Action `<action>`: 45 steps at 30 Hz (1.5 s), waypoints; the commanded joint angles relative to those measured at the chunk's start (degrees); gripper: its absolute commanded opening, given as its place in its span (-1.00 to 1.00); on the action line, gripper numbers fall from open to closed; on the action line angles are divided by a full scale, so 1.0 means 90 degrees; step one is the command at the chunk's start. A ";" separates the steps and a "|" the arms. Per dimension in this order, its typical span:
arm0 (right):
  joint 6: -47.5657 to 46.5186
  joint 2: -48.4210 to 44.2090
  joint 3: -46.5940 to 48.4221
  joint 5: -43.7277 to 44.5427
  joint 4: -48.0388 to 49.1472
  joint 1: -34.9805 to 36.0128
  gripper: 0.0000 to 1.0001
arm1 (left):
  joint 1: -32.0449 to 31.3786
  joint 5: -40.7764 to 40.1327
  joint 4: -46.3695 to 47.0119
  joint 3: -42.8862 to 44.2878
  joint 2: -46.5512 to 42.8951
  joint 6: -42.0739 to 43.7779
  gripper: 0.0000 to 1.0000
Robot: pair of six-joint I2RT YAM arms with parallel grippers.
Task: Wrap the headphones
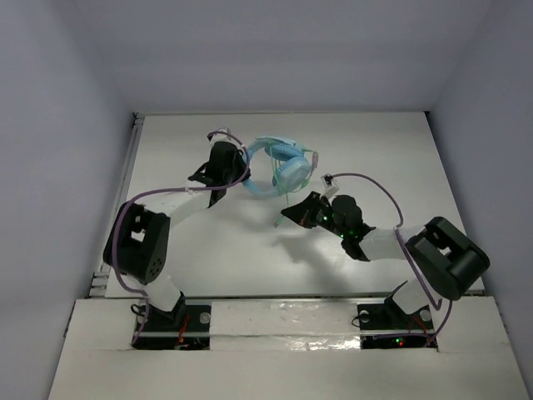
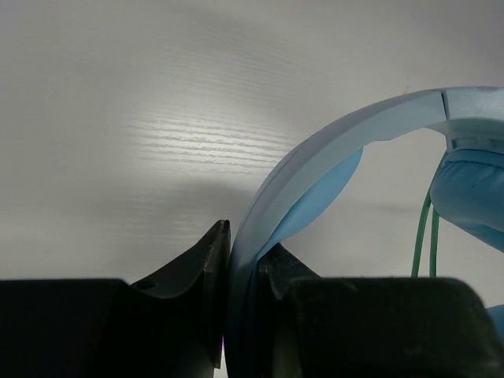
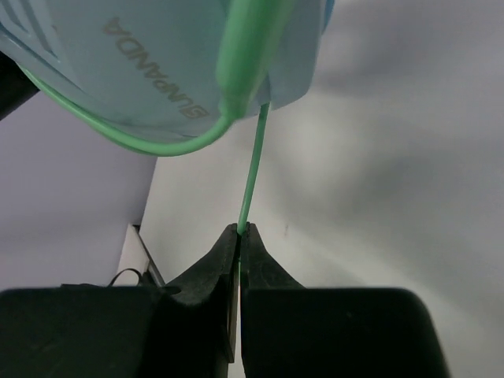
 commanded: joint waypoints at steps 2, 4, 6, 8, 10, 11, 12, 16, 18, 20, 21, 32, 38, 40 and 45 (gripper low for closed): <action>0.0181 0.0504 0.0168 -0.0336 0.0211 0.0065 -1.00 | -0.0021 -0.0816 0.1402 0.0742 0.0510 -0.0371 -1.00; 0.0220 0.0632 0.0304 -0.0336 0.0124 0.0065 -1.00 | -0.0099 -0.0876 0.1451 0.0821 0.0736 -0.0205 -1.00; 0.0181 0.0798 0.0470 -0.0190 -0.0354 0.0065 -0.98 | -0.0167 -0.0915 0.1431 0.0967 0.1087 -0.0127 -1.00; 0.0151 0.0877 0.0656 -0.0005 -0.0647 0.0065 -0.90 | -0.0167 -0.0925 0.1325 0.1191 0.1476 -0.0019 -1.00; 0.0083 0.0760 0.0676 0.0151 -0.0852 0.0065 -0.76 | -0.0167 -0.0944 0.1266 0.1309 0.1683 0.0107 -1.00; 0.0054 0.0634 0.0676 0.0355 -0.1182 0.0065 -0.50 | -0.0167 -0.0983 0.1256 0.1367 0.1810 0.0146 -1.00; -0.0053 0.0285 0.0676 0.0464 -0.1369 0.0065 -0.37 | -0.0167 -0.1022 0.1275 0.1378 0.1850 0.0195 -1.00; -0.0463 -0.0866 0.0705 0.1011 -0.2628 0.0065 -0.09 | -0.0167 -0.1168 0.1197 0.1660 0.2132 0.0478 -1.00; -0.0600 -0.1347 0.0724 0.1265 -0.3409 0.0065 0.02 | -0.0167 -0.1208 0.1119 0.1885 0.2347 0.0557 -1.00; -0.0834 -0.2050 0.0764 0.1401 -0.4139 0.0065 0.04 | -0.0167 -0.1237 0.1099 0.2021 0.2513 0.0596 -1.00; -0.0883 -0.2285 0.0783 0.1634 -0.4328 0.0065 0.04 | -0.0167 -0.1227 0.1090 0.2051 0.2553 0.0615 -1.00; -0.1811 -0.5040 0.1806 0.2886 -0.6447 0.0065 -0.94 | -0.0167 -0.1452 0.0494 0.2364 0.2593 0.1211 0.31; -0.2163 -0.5402 0.2336 0.3296 -0.6956 0.0065 -0.75 | -0.0167 -0.1208 0.0318 0.2189 0.1873 0.1211 0.98; -0.2250 -0.5480 0.2492 0.3375 -0.6976 0.0065 -0.65 | -0.0167 -0.1315 0.0211 0.2140 0.1539 0.1260 0.98; -0.2348 -0.5656 0.2824 0.3686 -0.7162 0.0065 -0.19 | -0.0167 -0.1433 -0.0053 0.1750 0.0251 0.1222 0.98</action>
